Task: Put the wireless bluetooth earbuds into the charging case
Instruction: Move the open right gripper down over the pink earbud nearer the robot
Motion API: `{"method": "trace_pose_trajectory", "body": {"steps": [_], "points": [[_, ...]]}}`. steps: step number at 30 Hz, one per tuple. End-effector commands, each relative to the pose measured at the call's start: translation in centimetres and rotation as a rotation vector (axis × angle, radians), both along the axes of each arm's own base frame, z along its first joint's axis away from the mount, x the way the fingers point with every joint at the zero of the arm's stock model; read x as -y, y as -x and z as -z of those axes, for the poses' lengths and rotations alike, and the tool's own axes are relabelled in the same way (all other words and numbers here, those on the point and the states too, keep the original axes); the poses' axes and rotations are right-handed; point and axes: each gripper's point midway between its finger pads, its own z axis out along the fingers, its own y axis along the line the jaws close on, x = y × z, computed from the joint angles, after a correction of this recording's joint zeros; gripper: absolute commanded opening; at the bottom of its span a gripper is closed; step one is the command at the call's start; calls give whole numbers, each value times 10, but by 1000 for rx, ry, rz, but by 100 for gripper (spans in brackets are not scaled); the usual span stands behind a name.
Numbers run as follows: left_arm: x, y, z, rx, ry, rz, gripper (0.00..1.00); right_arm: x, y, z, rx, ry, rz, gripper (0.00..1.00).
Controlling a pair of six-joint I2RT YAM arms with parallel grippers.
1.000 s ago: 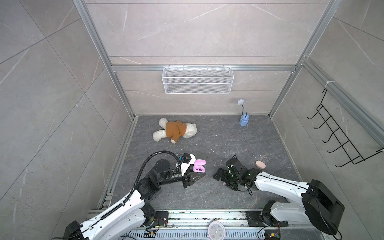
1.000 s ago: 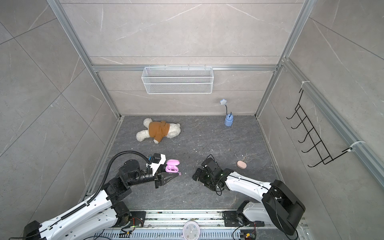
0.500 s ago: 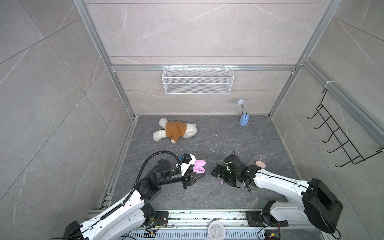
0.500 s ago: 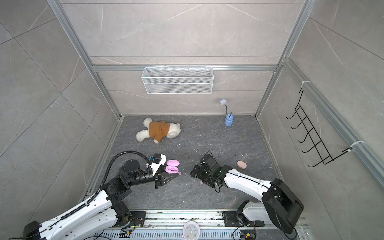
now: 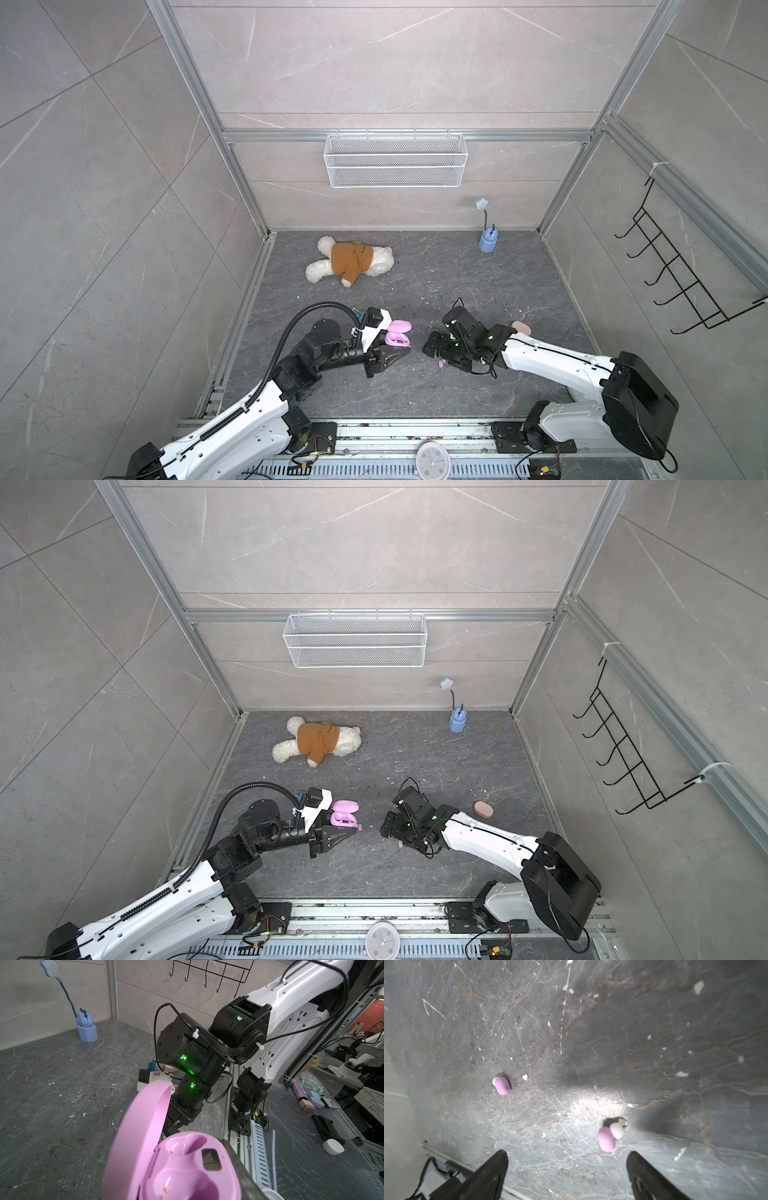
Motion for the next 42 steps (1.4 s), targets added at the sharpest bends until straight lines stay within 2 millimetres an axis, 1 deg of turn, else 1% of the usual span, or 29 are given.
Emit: {"method": "trace_pose_trajectory", "body": {"steps": [1,3,6,11,16,21,26,30,33,34,42], "points": [[-2,1,-24,63,42,-5,32,25,11,11,-34,192,-43,87],[-3,2,-25,62,43,-5,32,25,13,15,-49,199,-50,85],[-5,3,-25,61,42,-10,32,24,9,15,-28,204,-53,81],[-8,4,-26,59,41,-15,32,20,1,13,-16,219,-64,70],[-10,5,-26,64,39,-19,32,12,3,22,-50,198,-74,64],[-10,5,-26,66,41,-21,32,11,9,31,-82,193,-57,62],[-11,5,-27,67,43,-24,32,-5,15,35,-112,118,-41,60],[-11,6,-27,68,42,-23,32,-18,16,37,-124,71,-30,60],[-12,6,-27,68,43,-26,31,-25,14,37,-120,52,-38,60],[-12,6,-27,67,42,-25,31,-26,13,37,-124,43,-15,59],[-12,6,-27,68,44,-28,31,-31,2,34,-85,40,-6,59]]}}
